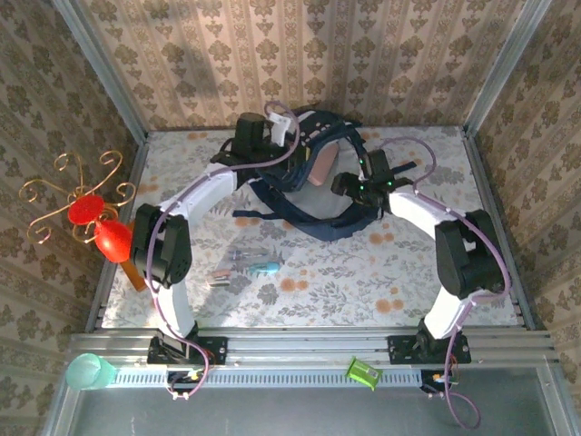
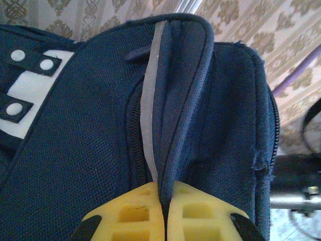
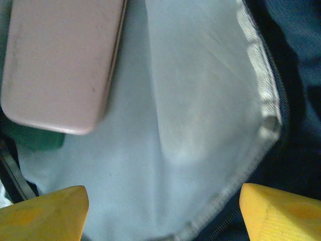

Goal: Pack books, pencil case, and school supplies into a backpack

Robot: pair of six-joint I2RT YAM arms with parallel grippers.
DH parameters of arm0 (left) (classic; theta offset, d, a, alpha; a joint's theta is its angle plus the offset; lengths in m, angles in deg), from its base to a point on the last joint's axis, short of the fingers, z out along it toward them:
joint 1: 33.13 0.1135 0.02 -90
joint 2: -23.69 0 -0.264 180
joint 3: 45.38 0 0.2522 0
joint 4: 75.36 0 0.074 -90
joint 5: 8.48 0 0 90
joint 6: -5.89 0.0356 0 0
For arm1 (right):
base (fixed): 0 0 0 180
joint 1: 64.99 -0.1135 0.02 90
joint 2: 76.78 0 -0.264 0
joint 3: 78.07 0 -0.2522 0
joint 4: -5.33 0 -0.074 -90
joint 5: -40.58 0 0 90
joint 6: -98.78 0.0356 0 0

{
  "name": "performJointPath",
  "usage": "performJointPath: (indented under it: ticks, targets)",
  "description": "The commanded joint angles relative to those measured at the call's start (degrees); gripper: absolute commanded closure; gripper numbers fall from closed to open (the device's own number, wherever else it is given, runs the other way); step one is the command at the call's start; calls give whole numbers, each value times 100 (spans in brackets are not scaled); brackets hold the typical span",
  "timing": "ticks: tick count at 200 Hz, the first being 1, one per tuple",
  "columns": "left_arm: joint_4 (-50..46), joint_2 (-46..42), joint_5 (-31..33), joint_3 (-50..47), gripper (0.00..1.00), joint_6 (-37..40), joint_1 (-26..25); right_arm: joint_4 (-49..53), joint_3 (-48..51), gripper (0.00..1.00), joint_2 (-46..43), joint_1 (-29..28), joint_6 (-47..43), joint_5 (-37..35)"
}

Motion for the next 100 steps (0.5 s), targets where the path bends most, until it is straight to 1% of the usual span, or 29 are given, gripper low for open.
performJointPath:
  ticks: [1,15,36,40,58,71,85,100]
  targets:
    - [-249,-198,748,-278,100,908,-289,134,492,23,-561,103,-347,-176]
    - [-169,-86,965,-476,98,1032,-425,23,754,27,-651,285,-224,-77]
    - [84,233,955,-566,87,909,-568,-172,993,33,-545,727,89,311]
    - [99,297,928,-546,84,870,-594,-253,1054,34,-538,810,148,413]
    - [34,431,787,-520,62,792,-662,-601,1392,40,-694,1057,318,666]
    - [171,255,794,-742,52,727,-650,-539,1529,41,-957,1084,173,535]
    - [451,-137,758,-1134,42,584,-550,-457,1687,41,-1300,1071,16,362]
    - [955,-630,713,-1742,36,230,-323,-470,1876,43,-1718,981,-75,265]
